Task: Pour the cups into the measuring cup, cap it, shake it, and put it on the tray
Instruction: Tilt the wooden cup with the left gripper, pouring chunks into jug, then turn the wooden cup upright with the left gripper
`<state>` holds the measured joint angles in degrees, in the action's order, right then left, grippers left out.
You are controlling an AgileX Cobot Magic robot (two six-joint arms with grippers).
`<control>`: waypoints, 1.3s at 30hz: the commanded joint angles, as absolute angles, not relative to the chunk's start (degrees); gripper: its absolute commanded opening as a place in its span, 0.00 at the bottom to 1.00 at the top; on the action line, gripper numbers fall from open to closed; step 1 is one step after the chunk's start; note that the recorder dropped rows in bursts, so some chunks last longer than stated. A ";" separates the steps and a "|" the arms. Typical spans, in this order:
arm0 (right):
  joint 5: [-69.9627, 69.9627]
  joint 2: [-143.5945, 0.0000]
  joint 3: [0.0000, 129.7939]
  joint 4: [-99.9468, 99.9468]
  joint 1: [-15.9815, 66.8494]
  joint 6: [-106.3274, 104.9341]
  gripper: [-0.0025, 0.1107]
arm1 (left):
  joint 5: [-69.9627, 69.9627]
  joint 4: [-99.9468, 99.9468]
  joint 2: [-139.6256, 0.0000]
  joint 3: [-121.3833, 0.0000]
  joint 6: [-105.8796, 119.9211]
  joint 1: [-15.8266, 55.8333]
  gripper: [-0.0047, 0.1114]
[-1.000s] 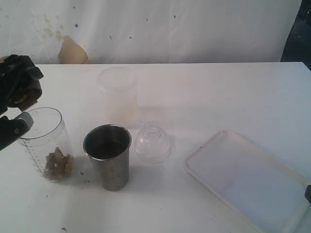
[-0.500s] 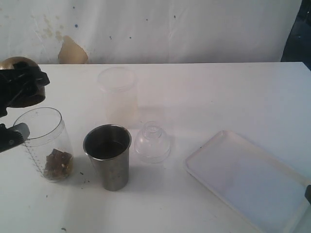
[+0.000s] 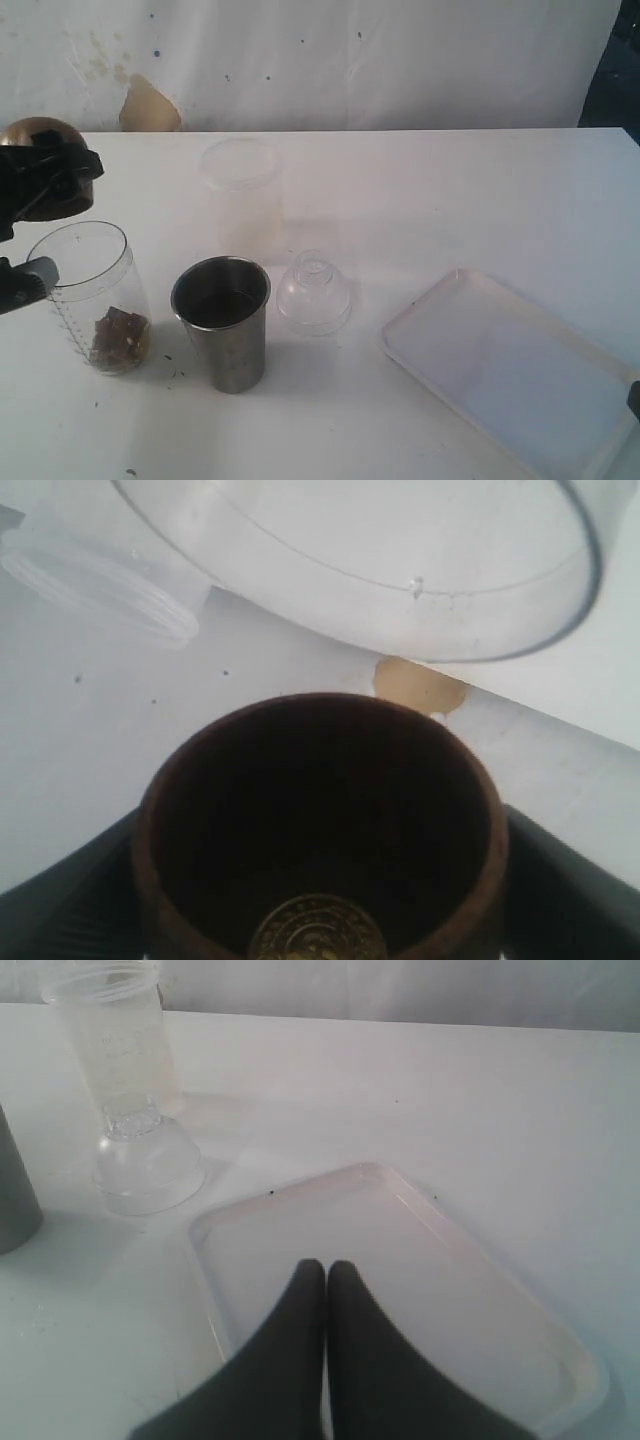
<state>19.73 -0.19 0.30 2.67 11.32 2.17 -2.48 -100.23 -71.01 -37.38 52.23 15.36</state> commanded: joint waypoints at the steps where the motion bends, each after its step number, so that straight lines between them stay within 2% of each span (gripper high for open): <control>1: 19.63 0.00 0.00 2.76 11.40 2.23 0.02 | -8.10 -97.92 -70.67 -37.96 39.99 15.42 0.04; 12: 19.63 0.00 0.00 2.76 11.40 2.23 0.02 | -10.34 -96.63 -70.67 -41.28 2.89 15.29 0.04; 19: 19.63 0.00 0.00 2.76 11.40 2.23 0.02 | -10.13 -95.95 -70.67 -41.28 -3.28 15.29 0.04; 28: 19.63 0.00 0.00 2.76 11.40 2.23 0.02 | -9.28 -76.07 -70.67 -43.12 -24.04 15.17 0.04; 34: 19.63 0.00 0.00 2.76 11.40 2.23 0.02 | -10.52 -76.03 -70.67 -49.29 -51.75 10.69 0.04; 39: 19.63 0.00 0.00 2.76 11.40 2.23 0.02 | -5.03 -76.03 -72.17 -49.93 -67.73 3.84 0.04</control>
